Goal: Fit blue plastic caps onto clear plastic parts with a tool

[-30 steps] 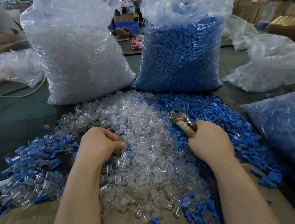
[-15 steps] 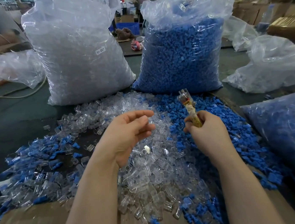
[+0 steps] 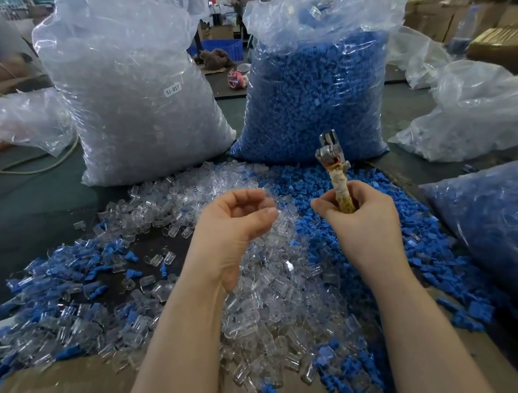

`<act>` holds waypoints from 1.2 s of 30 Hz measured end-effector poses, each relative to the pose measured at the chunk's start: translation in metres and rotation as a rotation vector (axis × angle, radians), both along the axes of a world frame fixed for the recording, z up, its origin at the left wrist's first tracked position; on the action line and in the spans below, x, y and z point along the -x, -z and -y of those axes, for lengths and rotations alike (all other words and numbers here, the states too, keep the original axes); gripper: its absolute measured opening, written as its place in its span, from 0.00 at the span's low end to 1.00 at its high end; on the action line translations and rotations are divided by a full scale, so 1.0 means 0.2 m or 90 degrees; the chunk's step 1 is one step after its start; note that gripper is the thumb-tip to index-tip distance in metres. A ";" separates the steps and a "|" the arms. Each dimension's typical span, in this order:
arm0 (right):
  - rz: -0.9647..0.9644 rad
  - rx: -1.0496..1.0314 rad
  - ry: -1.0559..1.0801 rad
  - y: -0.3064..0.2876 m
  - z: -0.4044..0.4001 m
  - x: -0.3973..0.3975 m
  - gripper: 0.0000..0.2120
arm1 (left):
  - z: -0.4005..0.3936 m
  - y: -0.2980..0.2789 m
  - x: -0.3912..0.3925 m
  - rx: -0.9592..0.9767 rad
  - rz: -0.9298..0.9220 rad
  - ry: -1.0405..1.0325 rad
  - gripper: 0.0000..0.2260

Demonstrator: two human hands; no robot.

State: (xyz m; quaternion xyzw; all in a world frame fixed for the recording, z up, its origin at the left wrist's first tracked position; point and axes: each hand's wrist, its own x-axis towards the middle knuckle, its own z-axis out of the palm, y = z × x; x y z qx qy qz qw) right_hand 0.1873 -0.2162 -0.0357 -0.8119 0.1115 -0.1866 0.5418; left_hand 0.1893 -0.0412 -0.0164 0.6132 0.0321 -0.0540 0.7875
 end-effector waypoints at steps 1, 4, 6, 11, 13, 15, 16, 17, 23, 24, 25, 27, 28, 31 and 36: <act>0.008 -0.006 -0.005 0.00 0.00 0.00 0.09 | 0.01 0.00 0.00 -0.015 0.007 -0.016 0.14; 0.029 -0.040 -0.042 0.00 -0.01 0.01 0.08 | 0.03 0.00 0.00 -0.026 0.018 -0.043 0.12; 0.050 -0.062 -0.080 -0.01 -0.02 0.01 0.08 | 0.04 0.00 0.01 0.000 0.006 -0.058 0.10; 0.096 -0.046 -0.147 -0.02 -0.05 0.03 0.08 | 0.06 0.00 0.01 0.118 -0.056 -0.036 0.09; 0.100 -0.029 -0.154 -0.02 -0.06 0.03 0.08 | 0.06 0.00 0.01 0.138 -0.062 -0.039 0.08; 0.099 -0.007 -0.159 -0.01 -0.07 0.02 0.08 | 0.07 0.00 0.00 0.122 -0.056 -0.052 0.09; 0.097 -0.001 -0.161 0.00 -0.07 0.02 0.08 | 0.06 0.01 0.00 0.104 -0.053 -0.056 0.09; 0.096 0.002 -0.163 0.00 -0.08 0.02 0.08 | 0.06 0.01 0.00 0.089 -0.053 -0.059 0.10; 0.112 0.014 -0.163 0.01 -0.08 0.02 0.07 | 0.07 0.01 0.01 0.068 -0.051 -0.067 0.10; 0.115 0.017 -0.163 0.01 -0.08 0.03 0.07 | 0.07 0.01 0.01 0.049 -0.044 -0.080 0.10; 0.117 0.022 -0.162 0.01 -0.08 0.03 0.07 | 0.08 0.01 0.01 0.029 -0.037 -0.093 0.08; 0.120 0.034 -0.157 0.01 -0.09 0.03 0.06 | 0.08 0.01 0.01 -0.004 -0.023 -0.117 0.07; 0.121 0.041 -0.152 0.00 -0.09 0.03 0.07 | 0.08 0.01 0.01 -0.017 -0.015 -0.129 0.06; 0.124 0.069 -0.137 0.00 -0.11 0.03 0.08 | 0.09 0.00 0.02 -0.035 0.006 -0.151 0.05; 0.137 0.115 -0.100 0.00 -0.12 0.03 0.10 | 0.09 0.00 0.02 -0.072 0.027 -0.143 0.05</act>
